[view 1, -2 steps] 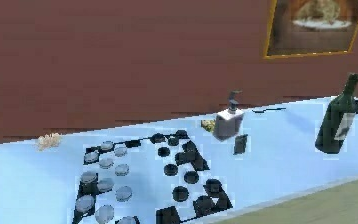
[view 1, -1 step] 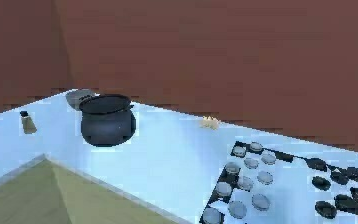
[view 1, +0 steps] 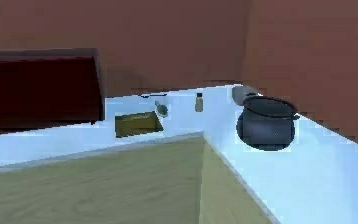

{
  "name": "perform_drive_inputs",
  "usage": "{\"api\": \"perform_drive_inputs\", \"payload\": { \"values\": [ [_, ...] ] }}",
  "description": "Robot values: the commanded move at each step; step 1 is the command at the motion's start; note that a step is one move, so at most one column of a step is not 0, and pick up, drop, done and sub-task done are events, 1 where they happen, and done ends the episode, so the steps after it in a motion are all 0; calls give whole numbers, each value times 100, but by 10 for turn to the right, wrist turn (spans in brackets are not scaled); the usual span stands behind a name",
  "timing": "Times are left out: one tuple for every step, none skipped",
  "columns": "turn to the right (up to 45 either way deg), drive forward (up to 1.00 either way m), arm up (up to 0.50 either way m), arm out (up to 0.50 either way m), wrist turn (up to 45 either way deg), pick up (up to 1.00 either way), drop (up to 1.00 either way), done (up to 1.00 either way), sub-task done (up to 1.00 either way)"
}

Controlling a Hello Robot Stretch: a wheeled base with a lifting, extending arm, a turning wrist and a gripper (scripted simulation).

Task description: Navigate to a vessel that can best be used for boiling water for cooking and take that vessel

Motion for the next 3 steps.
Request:
{"api": "perform_drive_inputs", "payload": {
  "values": [
    [-450, 0, 0, 0, 0, 0, 0, 0, 0],
    [-180, 0, 0, 0, 0, 0, 0, 0, 0],
    [0, 0, 50, 0, 0, 0, 0, 0, 0]
  ]
}}
